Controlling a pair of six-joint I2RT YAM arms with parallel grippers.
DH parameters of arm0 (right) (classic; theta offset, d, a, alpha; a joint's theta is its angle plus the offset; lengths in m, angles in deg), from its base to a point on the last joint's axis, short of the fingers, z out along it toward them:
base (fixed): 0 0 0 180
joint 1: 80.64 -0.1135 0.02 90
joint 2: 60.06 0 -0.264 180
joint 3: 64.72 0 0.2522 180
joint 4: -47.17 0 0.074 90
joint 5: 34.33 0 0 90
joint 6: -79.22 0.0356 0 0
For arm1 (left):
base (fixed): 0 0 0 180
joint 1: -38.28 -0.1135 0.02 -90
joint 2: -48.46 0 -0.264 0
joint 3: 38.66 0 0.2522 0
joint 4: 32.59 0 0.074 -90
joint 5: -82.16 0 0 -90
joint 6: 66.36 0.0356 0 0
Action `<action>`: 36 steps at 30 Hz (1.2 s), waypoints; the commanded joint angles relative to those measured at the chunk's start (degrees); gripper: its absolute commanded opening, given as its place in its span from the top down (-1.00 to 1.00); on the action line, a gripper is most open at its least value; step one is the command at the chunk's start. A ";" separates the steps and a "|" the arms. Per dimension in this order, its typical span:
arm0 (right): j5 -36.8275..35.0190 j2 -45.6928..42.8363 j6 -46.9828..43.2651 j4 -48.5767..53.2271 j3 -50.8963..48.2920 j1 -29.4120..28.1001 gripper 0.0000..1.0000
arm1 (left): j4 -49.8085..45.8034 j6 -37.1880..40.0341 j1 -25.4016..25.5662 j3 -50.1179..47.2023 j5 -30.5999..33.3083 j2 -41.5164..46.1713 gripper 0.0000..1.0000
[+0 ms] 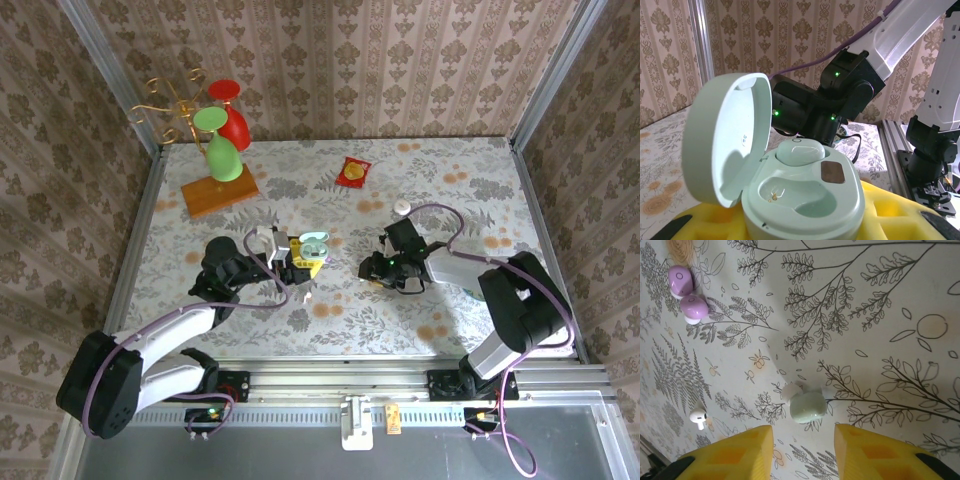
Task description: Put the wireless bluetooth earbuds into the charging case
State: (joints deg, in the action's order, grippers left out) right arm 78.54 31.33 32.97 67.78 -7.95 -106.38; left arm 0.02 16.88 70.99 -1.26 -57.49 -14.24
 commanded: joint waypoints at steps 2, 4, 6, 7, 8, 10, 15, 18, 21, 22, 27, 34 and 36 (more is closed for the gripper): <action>1.50 1.83 1.91 -3.96 -0.01 -0.28 0.28 | 0.33 1.37 0.40 -0.08 0.14 0.83 0.49; 1.86 2.89 1.96 -4.21 0.53 -0.28 0.28 | 0.39 1.35 0.43 0.00 0.01 0.74 0.49; 2.16 3.86 1.95 -4.51 1.13 -0.29 0.28 | 0.39 1.53 0.43 0.09 0.01 0.69 0.49; 2.26 4.14 1.88 -4.60 1.36 -0.28 0.29 | 0.31 1.56 0.43 0.13 0.02 0.74 0.49; 2.35 4.31 1.86 -4.57 1.71 -0.30 0.29 | 0.33 1.53 0.43 0.09 -0.05 0.83 0.49; 2.38 4.65 1.55 -4.71 2.27 -0.28 0.29 | 0.04 1.58 0.43 0.09 0.03 0.86 0.49; 2.70 5.58 0.52 -4.19 4.53 -0.32 0.30 | -0.14 1.83 0.43 0.01 0.12 0.65 0.49; 2.70 5.99 -0.02 -3.89 5.56 -0.20 0.32 | -0.20 1.84 0.44 -0.08 0.25 0.75 0.49; 2.98 5.90 -0.26 -4.21 5.73 -0.13 0.32 | -0.62 1.93 0.46 -0.08 0.42 1.00 0.49; 2.65 5.53 -0.56 -4.23 5.40 -0.10 0.31 | -0.73 2.02 0.45 -0.08 0.43 1.08 0.49; -0.53 3.55 -2.98 -3.42 3.40 0.05 0.28 | -0.93 2.30 0.48 -0.17 0.51 0.92 0.49; 2.59 4.65 -5.10 -6.57 2.82 0.73 0.39 | -0.22 2.10 0.51 -0.17 0.38 0.24 0.48; 3.85 5.32 -6.78 -6.82 3.22 1.24 0.43 | -0.23 2.08 0.49 -0.17 0.37 0.24 0.48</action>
State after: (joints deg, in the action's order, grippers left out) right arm 80.55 36.18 29.43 62.58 -4.85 -105.88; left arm -1.05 17.91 71.30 -1.26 -57.09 -14.26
